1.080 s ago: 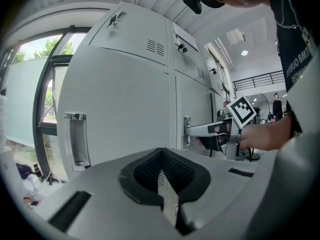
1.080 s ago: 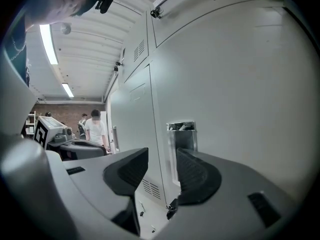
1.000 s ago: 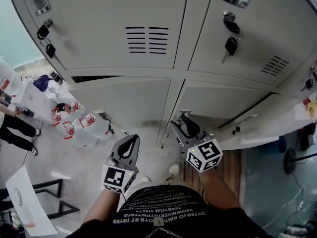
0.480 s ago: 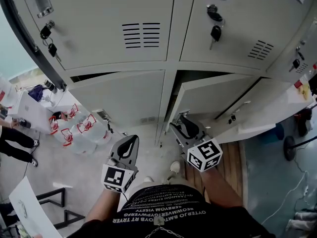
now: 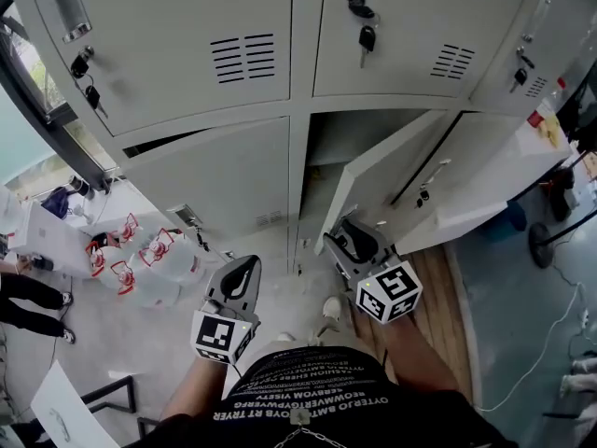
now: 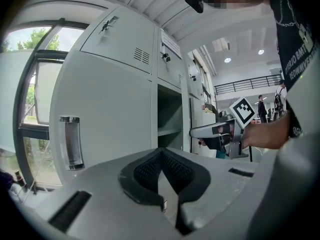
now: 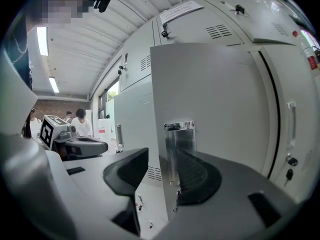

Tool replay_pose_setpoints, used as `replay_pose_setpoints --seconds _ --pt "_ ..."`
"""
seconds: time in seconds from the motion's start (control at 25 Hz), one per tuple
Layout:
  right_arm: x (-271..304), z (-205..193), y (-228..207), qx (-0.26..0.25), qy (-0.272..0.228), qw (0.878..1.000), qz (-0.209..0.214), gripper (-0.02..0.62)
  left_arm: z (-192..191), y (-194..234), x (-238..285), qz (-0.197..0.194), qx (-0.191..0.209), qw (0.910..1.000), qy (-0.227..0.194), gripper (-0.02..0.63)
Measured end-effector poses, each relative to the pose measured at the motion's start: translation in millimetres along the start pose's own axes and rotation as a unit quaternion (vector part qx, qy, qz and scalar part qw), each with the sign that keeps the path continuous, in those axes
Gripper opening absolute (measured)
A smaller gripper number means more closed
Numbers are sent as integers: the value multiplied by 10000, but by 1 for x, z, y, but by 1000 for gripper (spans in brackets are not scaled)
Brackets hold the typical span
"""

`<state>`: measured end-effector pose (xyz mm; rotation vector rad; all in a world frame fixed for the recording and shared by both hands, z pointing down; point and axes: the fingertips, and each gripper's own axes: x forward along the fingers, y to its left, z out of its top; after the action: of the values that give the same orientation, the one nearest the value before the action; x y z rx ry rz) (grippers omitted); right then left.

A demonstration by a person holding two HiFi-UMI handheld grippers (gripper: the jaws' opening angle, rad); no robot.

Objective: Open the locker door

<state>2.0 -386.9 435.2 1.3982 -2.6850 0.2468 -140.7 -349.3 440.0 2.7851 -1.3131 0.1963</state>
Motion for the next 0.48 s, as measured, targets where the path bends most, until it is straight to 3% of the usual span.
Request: replay_pose_setpoints --seconds 0.48 --pt "-61 -11 -6 82 -77 9963 -856 150 -5 -36 -6 -749 7 9972 -32 -8"
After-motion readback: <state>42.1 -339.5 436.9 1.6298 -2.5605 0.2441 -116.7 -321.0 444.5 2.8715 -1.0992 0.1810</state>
